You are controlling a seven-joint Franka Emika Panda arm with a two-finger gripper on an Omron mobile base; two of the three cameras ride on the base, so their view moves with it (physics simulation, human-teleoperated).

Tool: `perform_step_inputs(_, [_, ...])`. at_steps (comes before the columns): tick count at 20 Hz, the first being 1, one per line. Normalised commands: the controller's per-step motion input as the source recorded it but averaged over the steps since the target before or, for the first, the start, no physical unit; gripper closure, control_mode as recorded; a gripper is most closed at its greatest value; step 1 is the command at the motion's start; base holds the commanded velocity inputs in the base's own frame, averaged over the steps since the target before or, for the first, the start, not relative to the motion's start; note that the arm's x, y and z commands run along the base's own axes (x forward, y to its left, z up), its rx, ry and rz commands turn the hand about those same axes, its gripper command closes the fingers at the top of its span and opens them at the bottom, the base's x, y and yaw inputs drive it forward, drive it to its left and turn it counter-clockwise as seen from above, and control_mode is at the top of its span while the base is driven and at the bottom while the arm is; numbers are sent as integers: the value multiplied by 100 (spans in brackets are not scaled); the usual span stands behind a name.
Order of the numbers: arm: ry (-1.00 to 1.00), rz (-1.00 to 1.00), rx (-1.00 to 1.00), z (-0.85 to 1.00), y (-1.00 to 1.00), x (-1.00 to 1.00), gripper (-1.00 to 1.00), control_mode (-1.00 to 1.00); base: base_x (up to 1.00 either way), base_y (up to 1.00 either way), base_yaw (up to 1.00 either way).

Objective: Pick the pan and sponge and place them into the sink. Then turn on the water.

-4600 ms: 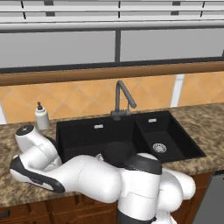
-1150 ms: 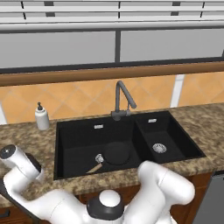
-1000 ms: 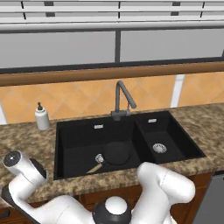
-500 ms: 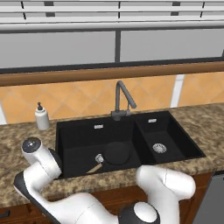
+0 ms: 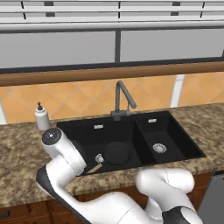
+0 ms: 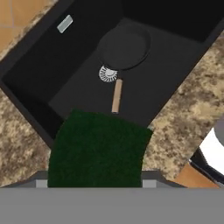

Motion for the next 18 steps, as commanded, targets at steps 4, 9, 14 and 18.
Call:
perform_step_inputs(4, [-13, 2, 0, 2, -100, -47, 100, -100, 0, 0, 0])
perform_step_inputs(9, [-4, 5, 7, 18, -100, -5, 100, -100, 0, 0, 0])
perform_step_inputs(14, [0, 2, 6, 10, -94, 21, 100, -100, 0, 0, 0])
perform_step_inputs(18, [0, -7, -1, 0, -37, 46, 100, -100, 0, 0, 0])
